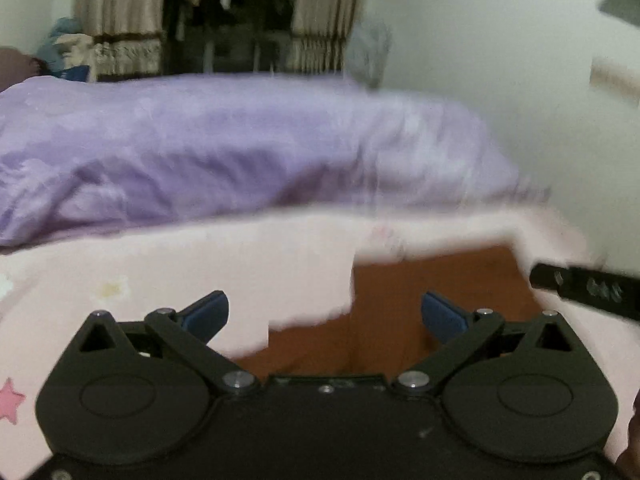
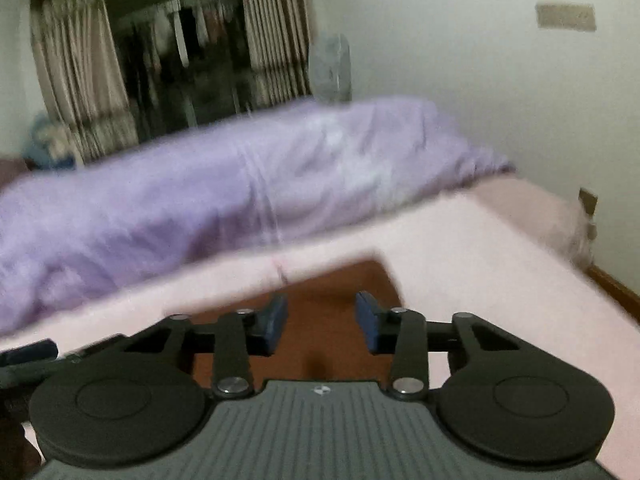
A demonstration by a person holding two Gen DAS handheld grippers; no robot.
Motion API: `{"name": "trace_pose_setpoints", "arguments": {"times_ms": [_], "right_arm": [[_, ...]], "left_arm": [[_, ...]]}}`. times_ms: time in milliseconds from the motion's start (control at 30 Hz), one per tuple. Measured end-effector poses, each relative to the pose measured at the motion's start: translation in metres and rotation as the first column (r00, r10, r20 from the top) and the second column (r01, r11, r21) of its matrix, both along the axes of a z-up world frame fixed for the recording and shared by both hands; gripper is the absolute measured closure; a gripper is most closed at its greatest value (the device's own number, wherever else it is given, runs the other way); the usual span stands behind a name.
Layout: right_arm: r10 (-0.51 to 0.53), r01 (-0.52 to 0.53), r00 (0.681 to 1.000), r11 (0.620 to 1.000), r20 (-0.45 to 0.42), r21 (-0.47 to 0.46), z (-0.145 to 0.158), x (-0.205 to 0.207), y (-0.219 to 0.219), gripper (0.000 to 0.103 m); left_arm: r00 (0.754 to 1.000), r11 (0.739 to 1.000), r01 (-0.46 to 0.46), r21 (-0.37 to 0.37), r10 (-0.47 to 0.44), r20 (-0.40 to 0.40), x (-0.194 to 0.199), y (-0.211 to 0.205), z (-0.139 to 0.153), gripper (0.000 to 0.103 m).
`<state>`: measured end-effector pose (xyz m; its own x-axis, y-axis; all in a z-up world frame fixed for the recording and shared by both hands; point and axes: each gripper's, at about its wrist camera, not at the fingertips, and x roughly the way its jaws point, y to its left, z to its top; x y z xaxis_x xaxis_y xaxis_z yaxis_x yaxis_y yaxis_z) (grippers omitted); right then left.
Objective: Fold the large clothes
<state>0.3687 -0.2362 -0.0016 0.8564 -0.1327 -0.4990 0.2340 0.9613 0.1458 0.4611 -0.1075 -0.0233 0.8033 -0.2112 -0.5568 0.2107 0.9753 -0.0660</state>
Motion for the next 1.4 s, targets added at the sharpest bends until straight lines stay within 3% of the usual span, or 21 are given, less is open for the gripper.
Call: {"name": "trace_pose_setpoints", "arguments": {"times_ms": [33,67,133,200,333,467,533,633,667,733,800,833,867,900,933,1000,1067,1200,1300,1400], "right_arm": [[-0.002,0.002,0.999,1.0,-0.039,0.002,-0.023,0.013,0.001,0.058],[-0.004,0.005,0.995,1.0,-0.102,0.014,-0.048,0.026,0.0,0.058],[-0.018,0.014,0.985,1.0,-0.173,-0.02,-0.077,0.041,0.006,0.058],[-0.014,0.008,0.988,0.999,-0.155,-0.04,-0.071,0.039,0.011,0.055],[0.002,-0.006,0.985,1.0,-0.17,-0.022,-0.073,0.04,0.005,0.055],[0.035,-0.034,0.985,0.999,-0.17,0.008,-0.044,0.022,-0.001,0.053],[0.032,-0.03,0.99,0.999,-0.135,0.016,-0.019,0.001,-0.001,0.031],[0.025,-0.027,0.995,1.0,-0.092,-0.014,0.0,-0.037,0.004,0.026],[0.037,-0.038,0.998,0.999,-0.052,-0.012,0.001,-0.052,0.006,0.026],[0.061,-0.061,0.998,0.998,0.004,0.021,-0.01,-0.067,0.007,0.04],[0.061,-0.06,0.998,0.997,-0.033,0.043,-0.04,-0.059,0.007,0.04],[0.052,-0.051,0.999,0.998,-0.003,0.025,-0.062,-0.057,0.008,0.04],[0.031,-0.03,0.998,0.999,0.046,-0.017,-0.079,-0.058,0.011,0.04],[0.008,-0.003,0.998,0.998,0.07,-0.069,-0.087,-0.059,0.017,0.04],[0.0,0.007,0.998,0.995,0.068,-0.101,-0.083,-0.06,0.023,0.04],[-0.004,0.01,0.999,0.99,0.041,-0.143,-0.075,-0.056,0.031,0.038],[0.0,0.004,0.999,0.994,0.034,-0.114,-0.072,-0.054,0.025,0.038],[-0.01,0.01,1.0,0.999,0.018,0.03,-0.039,-0.08,0.002,0.039],[0.006,-0.006,1.0,1.0,-0.001,0.018,-0.019,-0.114,-0.001,0.039],[0.038,-0.038,0.999,0.999,-0.005,0.014,-0.012,-0.146,-0.001,0.039]], "left_arm": [[0.999,0.999,0.0,0.039,0.001,-0.037,0.011,-0.004,-0.025,0.0],[0.998,1.0,-0.002,0.024,0.003,-0.059,0.016,-0.004,-0.044,0.0],[0.996,0.995,-0.013,-0.1,0.004,-0.088,0.02,0.014,-0.059,0.0],[0.995,0.99,-0.023,-0.141,0.01,-0.097,0.016,0.026,-0.054,0.0],[0.996,0.996,-0.03,-0.09,0.022,-0.092,0.013,0.009,-0.05,0.0],[0.995,0.995,-0.06,-0.074,0.053,-0.087,-0.017,0.016,-0.009,0.0],[0.999,0.989,-0.01,-0.149,0.004,-0.036,-0.041,0.026,0.017,0.0],[0.998,0.971,0.063,-0.229,-0.067,-0.007,-0.076,0.04,0.035,0.0],[0.997,0.973,0.077,-0.219,-0.078,0.006,-0.085,0.042,0.034,0.0],[0.998,0.987,0.066,-0.148,-0.065,0.015,-0.093,0.041,0.02,0.0],[0.998,0.998,0.029,-0.053,-0.032,-0.049,-0.083,0.034,-0.015,0.0],[0.995,0.998,0.043,-0.054,-0.048,-0.093,-0.076,0.033,-0.037,0.0],[0.992,0.993,0.053,-0.102,-0.065,-0.11,-0.072,0.035,-0.057,0.0],[0.995,0.99,0.05,-0.131,-0.06,-0.075,-0.074,0.039,-0.068,0.0],[0.998,0.994,0.054,-0.095,-0.057,-0.031,-0.08,0.036,-0.07,0.0],[0.999,0.999,0.047,0.018,-0.048,0.008,-0.087,0.023,-0.06,0.0],[0.999,0.996,0.037,0.086,-0.04,0.029,-0.093,0.014,-0.051,0.0],[1.0,1.0,0.005,-0.009,-0.005,-0.002,-0.118,0.029,-0.019,0.0],[0.999,0.997,0.053,-0.047,-0.053,0.014,-0.153,0.039,0.007,0.0],[0.991,0.992,0.129,-0.011,-0.128,0.049,-0.185,0.042,0.014,0.0]]}}
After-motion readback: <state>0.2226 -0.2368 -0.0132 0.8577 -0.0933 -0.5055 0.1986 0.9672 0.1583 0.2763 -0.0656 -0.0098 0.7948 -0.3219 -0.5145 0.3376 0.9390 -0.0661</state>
